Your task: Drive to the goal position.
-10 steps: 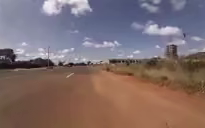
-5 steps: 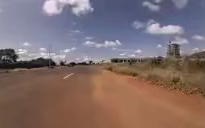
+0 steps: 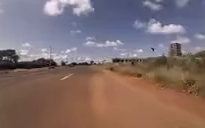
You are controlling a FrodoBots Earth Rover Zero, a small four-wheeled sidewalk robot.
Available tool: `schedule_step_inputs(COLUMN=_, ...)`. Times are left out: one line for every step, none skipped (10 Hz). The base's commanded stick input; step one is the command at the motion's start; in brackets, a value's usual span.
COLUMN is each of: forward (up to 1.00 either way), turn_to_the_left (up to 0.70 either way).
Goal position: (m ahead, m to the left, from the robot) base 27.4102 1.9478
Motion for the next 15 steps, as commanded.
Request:
schedule_step_inputs(forward=1.00, turn_to_the_left=0.02)
schedule_step_inputs(forward=1.00, turn_to_the_left=0.02)
schedule_step_inputs(forward=1.00, turn_to_the_left=0.02)
schedule_step_inputs(forward=1.00, turn_to_the_left=0.02)
schedule_step_inputs(forward=1.00, turn_to_the_left=0.02)
schedule_step_inputs(forward=1.00, turn_to_the_left=0.02)
schedule_step_inputs(forward=1.00, turn_to_the_left=0.02)
schedule_step_inputs(forward=1.00, turn_to_the_left=0.02)
schedule_step_inputs(forward=1.00, turn_to_the_left=0.02)
schedule_step_inputs(forward=1.00, turn_to_the_left=0.02)
schedule_step_inputs(forward=1.00, turn_to_the_left=0.02)
schedule_step_inputs(forward=1.00, turn_to_the_left=0.02)
schedule_step_inputs(forward=1.00, turn_to_the_left=0.02)
schedule_step_inputs(forward=1.00, turn_to_the_left=0.02)
schedule_step_inputs(forward=1.00, turn_to_the_left=0.02)
